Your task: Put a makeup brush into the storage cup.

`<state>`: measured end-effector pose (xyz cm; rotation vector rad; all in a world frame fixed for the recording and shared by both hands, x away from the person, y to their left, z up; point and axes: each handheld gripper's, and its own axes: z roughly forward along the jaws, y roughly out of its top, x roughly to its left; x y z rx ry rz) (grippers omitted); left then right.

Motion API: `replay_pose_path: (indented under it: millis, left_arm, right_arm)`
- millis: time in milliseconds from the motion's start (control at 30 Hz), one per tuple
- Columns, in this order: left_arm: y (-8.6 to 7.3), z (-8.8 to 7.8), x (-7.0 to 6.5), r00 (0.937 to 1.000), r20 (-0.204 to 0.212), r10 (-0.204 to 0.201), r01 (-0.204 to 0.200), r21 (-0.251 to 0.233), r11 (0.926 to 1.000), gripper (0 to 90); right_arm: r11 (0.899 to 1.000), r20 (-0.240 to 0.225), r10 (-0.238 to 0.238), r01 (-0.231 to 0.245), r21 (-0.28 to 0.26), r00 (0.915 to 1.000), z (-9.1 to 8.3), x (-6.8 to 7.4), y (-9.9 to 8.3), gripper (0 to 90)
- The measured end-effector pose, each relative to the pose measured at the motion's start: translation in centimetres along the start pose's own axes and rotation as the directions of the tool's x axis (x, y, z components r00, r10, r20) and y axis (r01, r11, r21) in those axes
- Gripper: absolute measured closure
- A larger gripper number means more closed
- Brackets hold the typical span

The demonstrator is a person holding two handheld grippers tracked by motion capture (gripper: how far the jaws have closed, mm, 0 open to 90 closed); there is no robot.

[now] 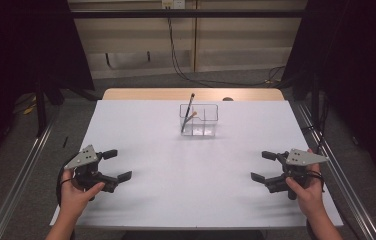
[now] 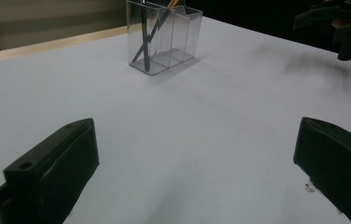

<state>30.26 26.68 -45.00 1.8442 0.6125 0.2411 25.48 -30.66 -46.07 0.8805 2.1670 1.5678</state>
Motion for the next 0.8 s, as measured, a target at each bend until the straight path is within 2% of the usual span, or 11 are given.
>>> replay_pose_path:
  millis: [167, 567, 800]
  left_arm:
    - [-0.2, -0.16, -0.16, 1.0, 0.004, 0.002, -0.002, -0.007, 1.0, 0.0]
    - [-0.27, -0.6, -0.17, 0.9995, -0.003, 0.033, -0.033, -0.015, 0.9993, 0.0]
    - [-0.39, -0.45, -0.18, 0.9995, 0.0, 0.032, -0.032, -0.011, 0.9994, 0.0]
  right_arm:
    - [1.0, 0.016, 0.004, -0.004, -0.003, 0.9999, -0.08, -0.12, -0.03, 8.2]
    - [1.0, 0.02, 0.001, -0.001, -0.008, 0.9998, -0.14, -0.09, 0.03, 8.1]
    - [1.0, 0.025, 0.002, -0.002, -0.014, 0.9997, -0.23, -0.06, 0.06, 7.9]
